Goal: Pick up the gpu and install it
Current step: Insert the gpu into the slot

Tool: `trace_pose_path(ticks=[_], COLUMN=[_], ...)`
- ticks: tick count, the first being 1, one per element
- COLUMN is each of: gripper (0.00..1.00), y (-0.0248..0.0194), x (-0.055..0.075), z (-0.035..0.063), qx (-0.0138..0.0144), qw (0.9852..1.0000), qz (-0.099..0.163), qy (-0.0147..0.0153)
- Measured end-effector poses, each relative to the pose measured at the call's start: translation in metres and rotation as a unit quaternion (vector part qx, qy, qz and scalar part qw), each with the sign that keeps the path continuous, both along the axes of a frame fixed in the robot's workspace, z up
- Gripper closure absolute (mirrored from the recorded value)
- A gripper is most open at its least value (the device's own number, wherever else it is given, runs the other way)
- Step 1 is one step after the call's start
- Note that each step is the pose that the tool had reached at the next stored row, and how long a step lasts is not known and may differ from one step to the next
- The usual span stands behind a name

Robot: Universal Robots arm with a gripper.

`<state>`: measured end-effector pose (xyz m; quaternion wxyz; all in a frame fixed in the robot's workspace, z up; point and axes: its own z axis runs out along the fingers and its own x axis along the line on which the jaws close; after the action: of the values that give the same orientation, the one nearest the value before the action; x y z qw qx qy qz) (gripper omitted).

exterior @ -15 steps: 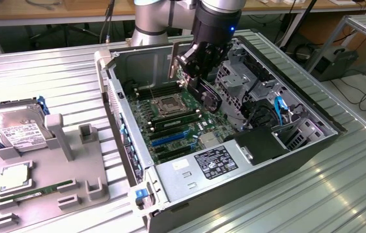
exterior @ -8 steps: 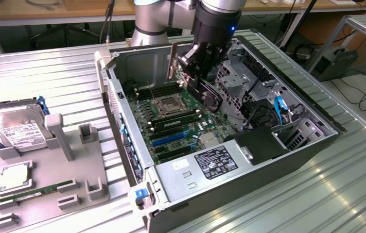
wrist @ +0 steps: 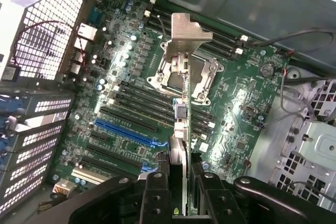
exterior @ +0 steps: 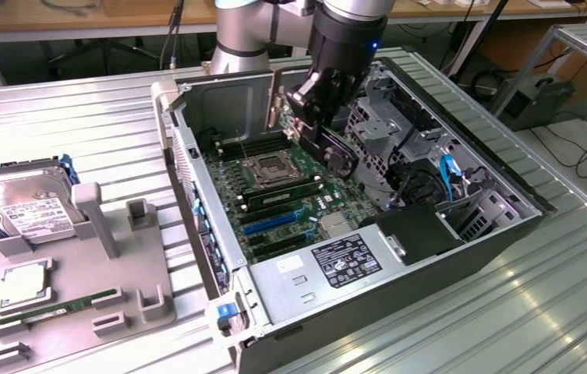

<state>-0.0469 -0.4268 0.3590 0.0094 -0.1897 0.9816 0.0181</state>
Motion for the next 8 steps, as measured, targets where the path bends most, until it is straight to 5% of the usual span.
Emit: trace_pose_path(ticks=[8], gripper=[0.74], y=[0.0], x=[0.0], z=[0.0], qx=[0.0], qw=[0.9998], qz=[0.021], qy=[0.0])
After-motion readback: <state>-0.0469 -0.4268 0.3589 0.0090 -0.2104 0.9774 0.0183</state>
